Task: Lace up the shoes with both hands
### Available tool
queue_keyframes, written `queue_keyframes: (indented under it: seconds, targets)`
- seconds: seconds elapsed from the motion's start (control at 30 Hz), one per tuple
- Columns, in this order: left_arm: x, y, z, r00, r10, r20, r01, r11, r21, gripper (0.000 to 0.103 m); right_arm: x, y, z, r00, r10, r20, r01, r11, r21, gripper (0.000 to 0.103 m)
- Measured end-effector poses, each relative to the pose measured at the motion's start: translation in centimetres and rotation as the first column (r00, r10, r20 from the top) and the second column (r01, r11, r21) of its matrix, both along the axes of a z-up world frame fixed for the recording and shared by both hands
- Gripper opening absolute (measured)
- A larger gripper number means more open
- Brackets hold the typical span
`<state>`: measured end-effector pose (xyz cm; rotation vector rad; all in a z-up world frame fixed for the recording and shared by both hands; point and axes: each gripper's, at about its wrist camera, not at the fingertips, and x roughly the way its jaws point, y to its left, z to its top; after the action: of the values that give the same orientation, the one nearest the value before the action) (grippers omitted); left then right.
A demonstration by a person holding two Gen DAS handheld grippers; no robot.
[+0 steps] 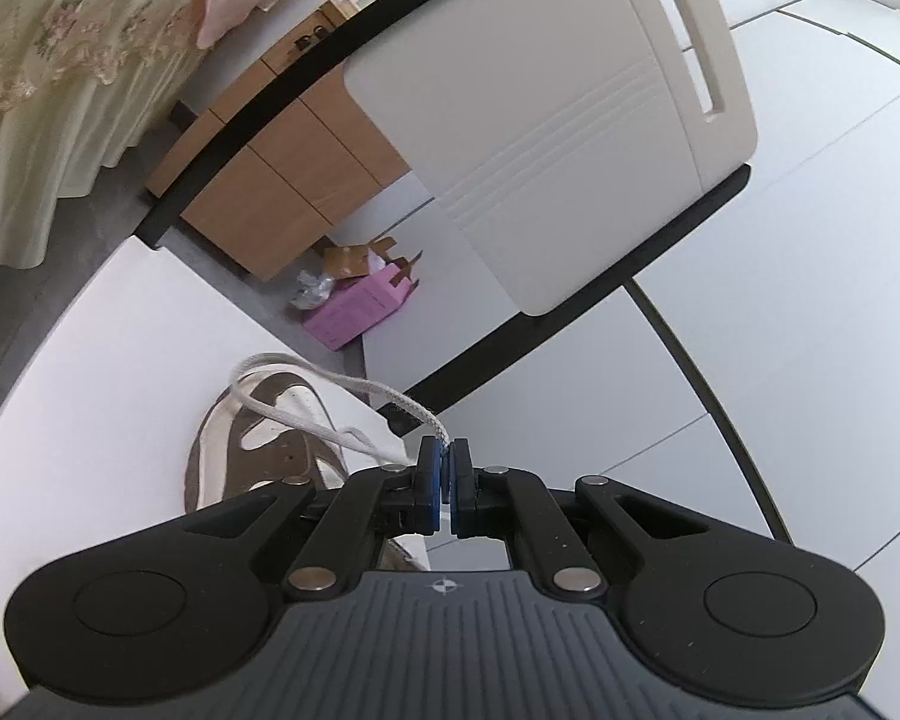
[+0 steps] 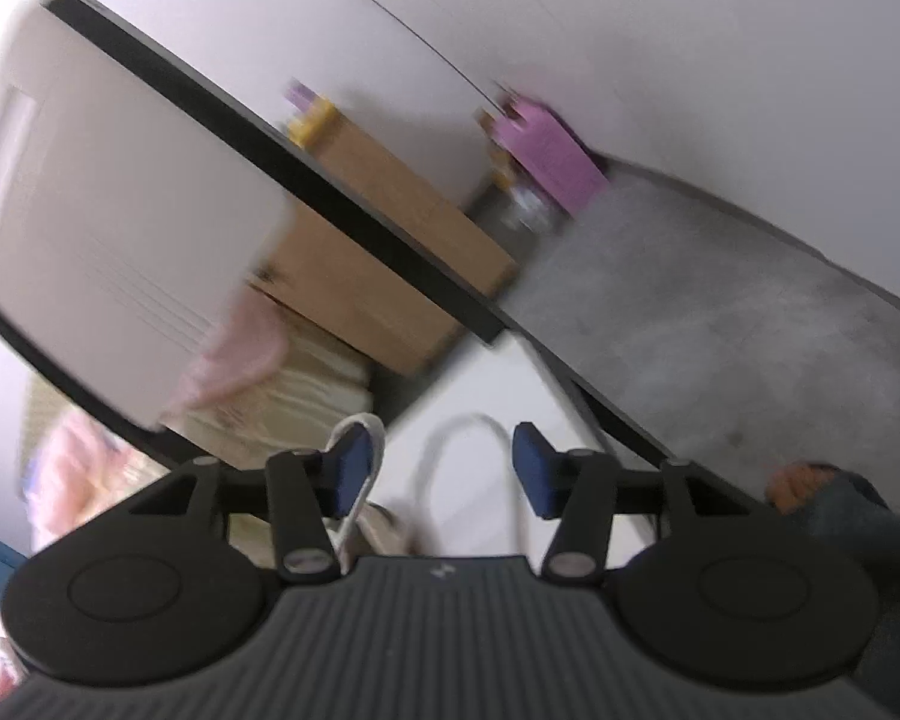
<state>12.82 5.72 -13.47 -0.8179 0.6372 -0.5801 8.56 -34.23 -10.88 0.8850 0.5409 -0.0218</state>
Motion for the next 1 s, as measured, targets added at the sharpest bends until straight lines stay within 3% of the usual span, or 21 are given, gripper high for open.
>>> queue_keyframes:
  seconds: [0.07,0.23,0.33,0.47,0.6,0.7,0.77,0.87,0.9,1.0]
  targets:
    - [-0.1,-0.1,0.2,1.000,-0.007,0.006,0.007,1.000,-0.003,0.003,-0.8,-0.3,0.7,1.000,-0.022,0.018,0.022,1.000,-0.001,0.056]
    - [-0.3,-0.3,0.6,0.999,-0.020,0.027,0.020,1.000,0.011,0.003,-2.3,-2.7,0.2,0.991,-0.130,0.001,0.129,0.983,0.133,0.057]
    - [-0.4,-0.8,1.0,0.998,-0.043,0.050,0.041,0.998,0.043,0.003,-2.5,-2.4,0.9,0.994,-0.109,-0.001,0.108,0.986,0.127,0.057]
    - [-0.8,-2.4,1.6,0.989,-0.105,0.100,0.091,0.987,0.130,0.003,-1.1,-0.1,2.0,0.993,0.118,0.007,-0.117,0.973,0.197,0.057]
    - [-2.0,-4.5,2.4,0.965,-0.195,0.172,0.144,0.952,0.272,0.003,0.7,2.7,3.0,0.938,0.345,0.029,-0.340,0.904,0.259,0.057]
    - [-3.0,-6.1,2.6,0.939,-0.269,0.213,0.178,0.912,0.369,0.003,1.9,4.4,3.5,0.896,0.443,-0.002,-0.428,0.866,0.259,0.057]
    - [-3.5,-6.9,2.6,0.924,-0.309,0.225,0.196,0.888,0.415,0.003,2.4,5.0,3.5,0.877,0.480,-0.036,-0.459,0.856,0.240,0.052]
    - [-4.0,-7.6,2.5,0.910,-0.342,0.234,0.210,0.867,0.451,0.003,2.4,5.5,3.6,0.853,0.516,-0.075,-0.494,0.845,0.204,0.022]
    - [-4.1,-7.8,2.5,0.907,-0.351,0.233,0.216,0.862,0.459,0.003,2.3,5.8,3.4,0.848,0.523,-0.082,-0.501,0.843,0.195,0.007]
    - [-4.3,-7.9,2.4,0.906,-0.352,0.237,0.206,0.853,0.479,0.003,1.6,5.4,3.1,0.858,0.510,-0.062,-0.493,0.851,0.181,0.005]
